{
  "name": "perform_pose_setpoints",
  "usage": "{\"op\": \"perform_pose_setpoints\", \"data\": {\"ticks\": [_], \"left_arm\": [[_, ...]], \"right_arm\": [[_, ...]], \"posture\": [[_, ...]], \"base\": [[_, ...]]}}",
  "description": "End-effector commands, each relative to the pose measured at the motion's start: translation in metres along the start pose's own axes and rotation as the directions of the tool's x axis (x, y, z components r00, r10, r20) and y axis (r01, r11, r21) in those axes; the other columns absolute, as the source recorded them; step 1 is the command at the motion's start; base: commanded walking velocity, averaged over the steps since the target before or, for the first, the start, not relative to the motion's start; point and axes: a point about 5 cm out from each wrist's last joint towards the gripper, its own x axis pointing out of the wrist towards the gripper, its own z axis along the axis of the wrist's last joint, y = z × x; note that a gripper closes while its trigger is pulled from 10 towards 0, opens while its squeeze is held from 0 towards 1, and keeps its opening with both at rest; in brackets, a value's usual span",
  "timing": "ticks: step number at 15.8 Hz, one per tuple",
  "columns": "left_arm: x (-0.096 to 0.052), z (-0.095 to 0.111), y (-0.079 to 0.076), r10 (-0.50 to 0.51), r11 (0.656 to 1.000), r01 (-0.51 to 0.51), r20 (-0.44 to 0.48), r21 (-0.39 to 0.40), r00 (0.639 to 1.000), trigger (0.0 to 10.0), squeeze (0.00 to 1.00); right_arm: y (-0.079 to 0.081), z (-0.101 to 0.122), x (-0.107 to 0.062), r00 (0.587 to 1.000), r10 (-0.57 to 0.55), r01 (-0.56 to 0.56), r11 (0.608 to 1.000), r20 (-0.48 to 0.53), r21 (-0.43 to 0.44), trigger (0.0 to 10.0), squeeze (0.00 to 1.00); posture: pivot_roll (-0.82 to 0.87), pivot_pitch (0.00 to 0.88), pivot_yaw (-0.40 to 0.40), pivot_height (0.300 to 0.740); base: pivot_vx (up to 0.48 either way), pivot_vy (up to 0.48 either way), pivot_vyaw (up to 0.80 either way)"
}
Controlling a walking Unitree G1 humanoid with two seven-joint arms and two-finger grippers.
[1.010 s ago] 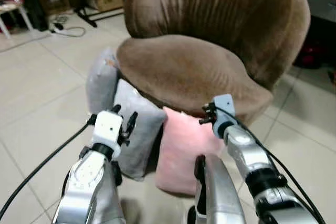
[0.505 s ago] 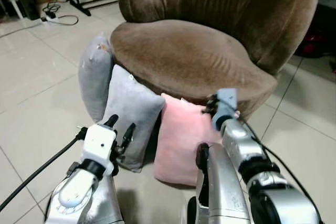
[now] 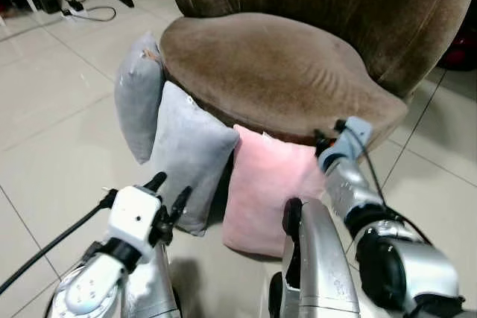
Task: Move the pillow to the sofa from floor
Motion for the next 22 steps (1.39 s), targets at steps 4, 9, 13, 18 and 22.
{"op": "perform_pose_setpoints", "data": {"ticks": [4,9,13,18,22], "left_arm": [[-0.013,0.003,0.0,-0.009,1.0,0.009,-0.032,-0.005,0.999,10.0,0.0],[-0.036,0.011,-0.001,-0.037,0.999,0.038,-0.086,0.005,0.996,10.0,0.0],[-0.052,0.013,-0.001,-0.067,0.998,0.066,-0.14,-0.013,0.988,10.0,0.0],[-0.053,0.013,-0.006,-0.093,0.995,0.087,-0.151,-0.044,0.984,10.0,0.0],[-0.05,0.013,-0.006,-0.1,0.994,0.093,-0.149,-0.051,0.984,10.0,0.0]], "right_arm": [[-0.02,0.005,0.002,0.991,-0.13,0.132,0.98,-0.022,0.147,10.0,1.0],[-0.03,-0.016,-0.003,0.97,-0.206,0.234,0.939,-0.132,0.252,10.0,0.0],[-0.02,-0.033,-0.007,0.963,-0.171,0.233,0.915,-0.206,0.329,10.0,0.0],[-0.015,-0.035,-0.007,0.965,-0.138,0.221,0.883,-0.221,0.414,0.0,0.0],[-0.011,-0.032,-0.005,0.97,-0.116,0.195,0.894,-0.212,0.404,0.0,0.0]], "posture": [[0.08,0.154,-0.026,0.391],[0.17,0.198,0.017,0.391],[0.19,0.213,0.024,0.391],[0.18,0.2,0.009,0.391],[0.18,0.191,0.008,0.391]], "base": [[0.0,0.0,0.0],[0.0,0.0,0.0],[0.0,0.0,0.0],[0.0,0.0,0.0],[0.0,0.0,0.0]]}}
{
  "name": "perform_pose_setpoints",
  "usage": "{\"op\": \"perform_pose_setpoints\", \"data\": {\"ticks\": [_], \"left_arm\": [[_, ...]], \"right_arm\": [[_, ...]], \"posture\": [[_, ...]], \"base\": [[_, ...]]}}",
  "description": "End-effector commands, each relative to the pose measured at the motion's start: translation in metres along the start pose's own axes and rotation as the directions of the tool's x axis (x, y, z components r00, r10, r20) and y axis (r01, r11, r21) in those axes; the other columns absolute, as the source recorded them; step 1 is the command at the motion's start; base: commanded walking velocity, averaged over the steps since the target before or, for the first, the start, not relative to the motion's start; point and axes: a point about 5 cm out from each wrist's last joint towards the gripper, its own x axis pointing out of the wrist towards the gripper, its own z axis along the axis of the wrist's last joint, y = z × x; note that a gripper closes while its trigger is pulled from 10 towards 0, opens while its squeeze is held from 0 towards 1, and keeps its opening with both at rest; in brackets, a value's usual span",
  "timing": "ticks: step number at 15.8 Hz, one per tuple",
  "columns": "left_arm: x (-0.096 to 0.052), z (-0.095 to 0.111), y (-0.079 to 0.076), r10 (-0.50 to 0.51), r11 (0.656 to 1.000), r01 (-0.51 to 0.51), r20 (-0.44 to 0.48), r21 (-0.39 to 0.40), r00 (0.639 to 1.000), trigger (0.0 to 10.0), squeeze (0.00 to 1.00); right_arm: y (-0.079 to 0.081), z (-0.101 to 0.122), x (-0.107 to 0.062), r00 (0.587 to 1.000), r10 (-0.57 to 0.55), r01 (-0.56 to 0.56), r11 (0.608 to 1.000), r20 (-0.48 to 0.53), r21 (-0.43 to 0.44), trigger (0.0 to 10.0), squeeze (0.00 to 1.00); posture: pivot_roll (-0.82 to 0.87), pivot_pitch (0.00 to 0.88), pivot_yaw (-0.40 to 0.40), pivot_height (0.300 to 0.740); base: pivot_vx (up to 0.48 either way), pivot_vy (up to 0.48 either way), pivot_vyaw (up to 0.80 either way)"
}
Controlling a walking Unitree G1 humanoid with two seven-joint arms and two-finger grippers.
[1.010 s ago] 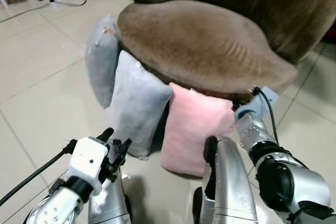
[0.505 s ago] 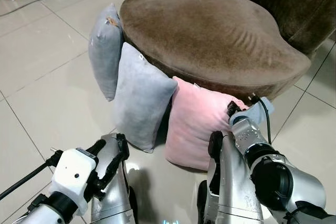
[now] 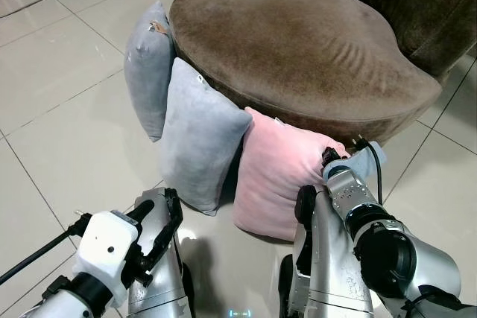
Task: Move the pillow to the sofa from floor
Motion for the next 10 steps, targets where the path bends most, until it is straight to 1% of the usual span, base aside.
{"op": "perform_pose_setpoints", "data": {"ticks": [1,7,9,10], "left_arm": [[-0.001,-0.002,-0.003,-0.022,1.0,0.021,-0.018,-0.017,1.0,10.0,0.0],[0.0,-0.004,-0.008,-0.082,0.996,0.081,-0.022,-0.048,0.996,10.0,0.0],[-0.003,-0.004,-0.016,-0.173,0.98,0.17,-0.026,-0.106,0.985,10.0,0.0],[-0.009,-0.004,-0.025,-0.264,0.951,0.256,-0.024,-0.172,0.964,10.0,0.0]], "right_arm": [[0.003,-0.011,-0.001,0.999,0.007,-0.007,1.0,-0.05,-0.008,0.0,0.0],[0.01,-0.012,-0.002,0.997,0.051,-0.053,0.998,-0.053,-0.027,0.0,0.0],[0.01,-0.012,-0.002,0.997,0.055,-0.057,0.998,-0.053,-0.03,0.0,0.0],[0.01,-0.013,-0.002,0.997,0.058,-0.06,0.998,-0.052,-0.029,0.0,0.0]], "posture": [[0.18,0.19,0.007,0.391],[0.17,0.174,0.004,0.391],[0.17,0.171,0.007,0.391],[0.17,0.166,0.011,0.391]], "base": [[0.0,0.0,0.0],[0.0,0.0,0.0],[0.0,0.0,0.0],[0.0,0.0,0.0]]}}
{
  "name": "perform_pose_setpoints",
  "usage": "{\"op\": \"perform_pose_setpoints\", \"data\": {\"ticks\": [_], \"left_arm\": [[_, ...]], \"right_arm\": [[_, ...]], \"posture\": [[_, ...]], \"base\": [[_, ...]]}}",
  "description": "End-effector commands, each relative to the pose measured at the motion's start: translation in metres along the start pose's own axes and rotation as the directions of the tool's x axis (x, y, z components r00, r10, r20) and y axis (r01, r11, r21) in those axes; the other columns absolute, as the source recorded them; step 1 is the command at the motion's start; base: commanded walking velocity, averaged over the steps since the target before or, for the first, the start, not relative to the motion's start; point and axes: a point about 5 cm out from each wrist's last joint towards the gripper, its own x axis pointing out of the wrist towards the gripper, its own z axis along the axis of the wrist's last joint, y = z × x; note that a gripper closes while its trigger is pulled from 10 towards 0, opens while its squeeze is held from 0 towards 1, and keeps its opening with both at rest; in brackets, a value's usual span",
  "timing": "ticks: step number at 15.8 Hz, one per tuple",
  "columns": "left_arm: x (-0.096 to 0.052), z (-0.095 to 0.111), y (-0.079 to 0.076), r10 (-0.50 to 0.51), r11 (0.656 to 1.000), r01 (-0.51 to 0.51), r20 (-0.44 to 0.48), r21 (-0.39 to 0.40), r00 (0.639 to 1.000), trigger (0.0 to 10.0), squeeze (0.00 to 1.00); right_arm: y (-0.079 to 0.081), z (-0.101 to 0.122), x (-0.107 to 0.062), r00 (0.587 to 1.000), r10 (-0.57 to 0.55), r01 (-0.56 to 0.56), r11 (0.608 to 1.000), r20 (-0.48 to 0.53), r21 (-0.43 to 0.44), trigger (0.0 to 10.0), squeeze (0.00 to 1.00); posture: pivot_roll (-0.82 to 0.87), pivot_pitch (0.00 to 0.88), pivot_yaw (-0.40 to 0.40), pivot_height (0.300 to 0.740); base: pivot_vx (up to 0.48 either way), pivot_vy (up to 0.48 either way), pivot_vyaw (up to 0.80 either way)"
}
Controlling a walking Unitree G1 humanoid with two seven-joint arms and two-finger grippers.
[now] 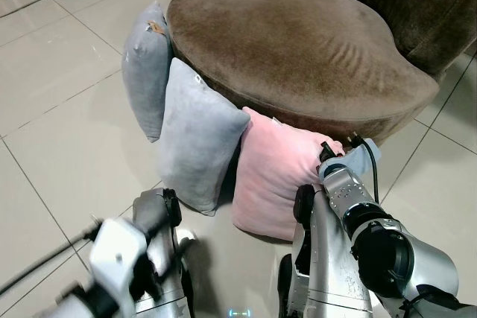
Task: Move the pillow to the sofa from floor
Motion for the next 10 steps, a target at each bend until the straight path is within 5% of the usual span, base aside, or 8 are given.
{"op": "perform_pose_setpoints", "data": {"ticks": [1,7,10], "left_arm": [[-0.002,0.001,-0.006,-0.052,0.998,0.051,-0.003,-0.022,0.999,10.0,0.0],[0.033,0.023,-0.001,-0.054,0.998,0.054,0.041,-0.017,0.998,10.0,0.0],[0.047,0.047,-0.021,-0.065,0.998,0.066,0.09,-0.008,0.994,10.0,0.0]], "right_arm": [[0.004,-0.01,-0.001,0.999,0.013,-0.014,1.0,-0.042,-0.011,0.0,0.0],[0.003,-0.011,-0.001,0.999,0.017,-0.017,1.0,-0.043,-0.002,0.0,0.0],[0.004,-0.012,-0.001,0.999,0.023,-0.023,1.0,-0.046,-0.003,0.0,0.0]], "posture": [[0.16,0.161,0.011,0.391],[0.16,0.143,0.012,0.391],[0.16,0.122,0.004,0.391]], "base": [[0.0,0.0,0.0],[0.0,0.0,0.0],[0.0,0.0,0.0]]}}
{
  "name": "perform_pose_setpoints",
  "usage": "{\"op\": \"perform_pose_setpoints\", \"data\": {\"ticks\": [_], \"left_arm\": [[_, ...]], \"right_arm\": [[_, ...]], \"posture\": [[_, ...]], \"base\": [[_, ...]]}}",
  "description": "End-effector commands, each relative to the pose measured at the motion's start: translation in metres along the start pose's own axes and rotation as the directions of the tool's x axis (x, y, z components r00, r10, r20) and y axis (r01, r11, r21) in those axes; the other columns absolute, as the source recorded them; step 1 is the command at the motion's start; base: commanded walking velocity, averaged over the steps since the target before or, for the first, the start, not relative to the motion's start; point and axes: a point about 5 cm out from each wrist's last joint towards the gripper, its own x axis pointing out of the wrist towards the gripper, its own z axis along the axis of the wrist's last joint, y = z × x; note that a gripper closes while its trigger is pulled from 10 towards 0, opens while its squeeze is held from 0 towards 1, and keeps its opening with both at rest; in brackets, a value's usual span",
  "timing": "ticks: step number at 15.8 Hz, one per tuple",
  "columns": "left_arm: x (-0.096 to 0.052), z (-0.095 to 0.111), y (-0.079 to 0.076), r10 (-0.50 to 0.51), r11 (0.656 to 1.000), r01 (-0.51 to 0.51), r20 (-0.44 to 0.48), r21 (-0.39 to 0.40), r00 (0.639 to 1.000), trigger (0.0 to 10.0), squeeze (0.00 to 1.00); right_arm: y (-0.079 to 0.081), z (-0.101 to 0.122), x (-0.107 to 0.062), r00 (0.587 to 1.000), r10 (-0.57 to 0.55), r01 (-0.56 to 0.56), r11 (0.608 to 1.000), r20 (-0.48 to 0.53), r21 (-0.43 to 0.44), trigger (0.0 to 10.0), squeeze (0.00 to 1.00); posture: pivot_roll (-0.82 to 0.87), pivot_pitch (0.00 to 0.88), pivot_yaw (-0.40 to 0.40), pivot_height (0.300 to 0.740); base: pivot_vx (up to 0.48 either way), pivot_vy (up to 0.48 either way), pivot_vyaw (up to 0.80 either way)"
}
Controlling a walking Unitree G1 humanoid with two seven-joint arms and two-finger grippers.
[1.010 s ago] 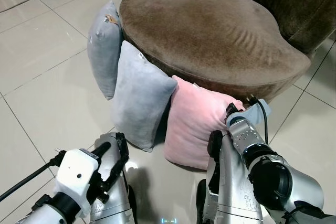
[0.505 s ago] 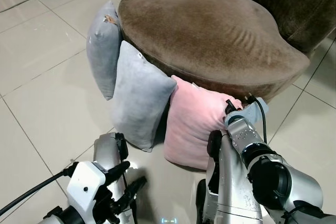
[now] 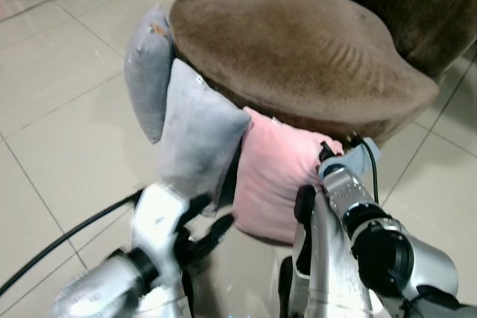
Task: Move the pillow to the sofa from floor
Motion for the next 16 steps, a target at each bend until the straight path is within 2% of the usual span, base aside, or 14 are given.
{"op": "perform_pose_setpoints", "data": {"ticks": [1,5,8,9,10,14,16], "left_arm": [[0.006,0.004,-0.014,-0.004,1.0,0.004,-0.007,0.005,1.0,10.0,0.0],[0.021,0.001,-0.025,0.052,0.999,-0.051,-0.023,0.015,0.998,10.0,0.0],[0.033,0.005,-0.023,0.131,0.991,-0.131,0.006,0.025,0.991,10.0,0.0],[0.015,-0.009,0.025,0.241,0.97,-0.241,-0.006,0.025,0.97,10.0,0.0],[-0.004,-0.022,0.064,0.324,0.946,-0.323,-0.007,0.041,0.946,10.0,0.0],[0.016,-0.025,0.093,0.395,0.912,-0.397,0.04,0.106,0.918,10.0,0.0],[0.023,-0.021,0.093,0.338,0.934,-0.343,0.064,0.095,0.939,10.0,0.0]], "right_arm": [[0.004,-0.009,-0.001,0.999,0.017,-0.017,1.0,-0.04,-0.004,0.0,0.0],[0.012,-0.007,-0.001,0.998,0.056,-0.056,0.998,-0.031,0.002,0.0,0.0],[0.038,0.008,0.0,0.983,0.182,-0.184,0.981,0.031,0.068,0.0,0.0],[0.051,0.017,-0.001,0.969,0.238,-0.242,0.966,0.06,0.089,0.0,0.0],[0.062,0.025,-0.002,0.956,0.282,-0.288,0.954,0.08,0.085,0.0,0.0],[0.075,0.052,-0.004,0.923,0.348,-0.359,0.932,0.163,0.045,0.0,0.0],[0.077,0.061,-0.005,0.913,0.362,-0.375,0.926,0.187,0.039,0.0,0.0]], "posture": [[0.15,0.11,-0.004,0.391],[0.13,0.063,-0.026,0.391],[0.1,0.019,-0.045,0.391],[0.09,0.001,-0.051,0.391],[0.08,0.0,-0.067,0.391],[0.04,0.0,-0.103,0.391],[0.02,0.0,-0.104,0.391]], "base": [[0.0,0.0,0.0],[0.0,0.0,0.0],[0.0,0.0,0.0],[0.0,0.0,0.0],[0.0,0.0,0.0],[0.0,0.0,0.0],[0.0,0.0,0.0]]}}
